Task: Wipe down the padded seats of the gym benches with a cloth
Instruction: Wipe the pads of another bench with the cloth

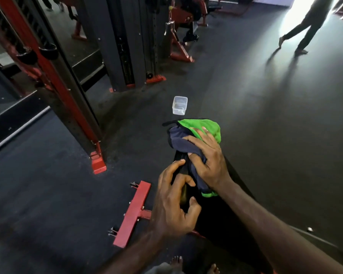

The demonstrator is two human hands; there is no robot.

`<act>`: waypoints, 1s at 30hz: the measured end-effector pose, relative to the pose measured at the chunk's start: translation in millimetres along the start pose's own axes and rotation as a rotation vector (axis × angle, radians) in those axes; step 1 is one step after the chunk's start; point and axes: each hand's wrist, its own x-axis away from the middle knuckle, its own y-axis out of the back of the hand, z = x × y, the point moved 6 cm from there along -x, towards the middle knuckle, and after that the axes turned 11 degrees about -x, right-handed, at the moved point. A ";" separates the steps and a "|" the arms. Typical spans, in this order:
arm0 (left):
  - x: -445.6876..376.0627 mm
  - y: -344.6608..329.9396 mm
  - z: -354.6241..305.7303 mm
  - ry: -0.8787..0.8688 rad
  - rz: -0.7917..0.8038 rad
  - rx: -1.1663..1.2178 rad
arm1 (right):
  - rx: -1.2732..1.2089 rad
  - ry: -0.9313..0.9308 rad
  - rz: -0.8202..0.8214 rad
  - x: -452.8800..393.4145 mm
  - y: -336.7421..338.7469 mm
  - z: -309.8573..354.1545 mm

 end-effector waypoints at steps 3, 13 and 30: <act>-0.4 2.0 -2.0 0.003 -0.015 0.024 | 0.003 0.003 -0.012 0.2 -0.3 1.8; -1.4 1.6 0.1 0.016 0.017 0.016 | -0.005 -0.003 -0.026 -2.0 1.8 7.3; -1.0 1.2 -0.5 0.001 -0.003 0.015 | -0.077 -0.169 -0.026 75.9 4.6 6.1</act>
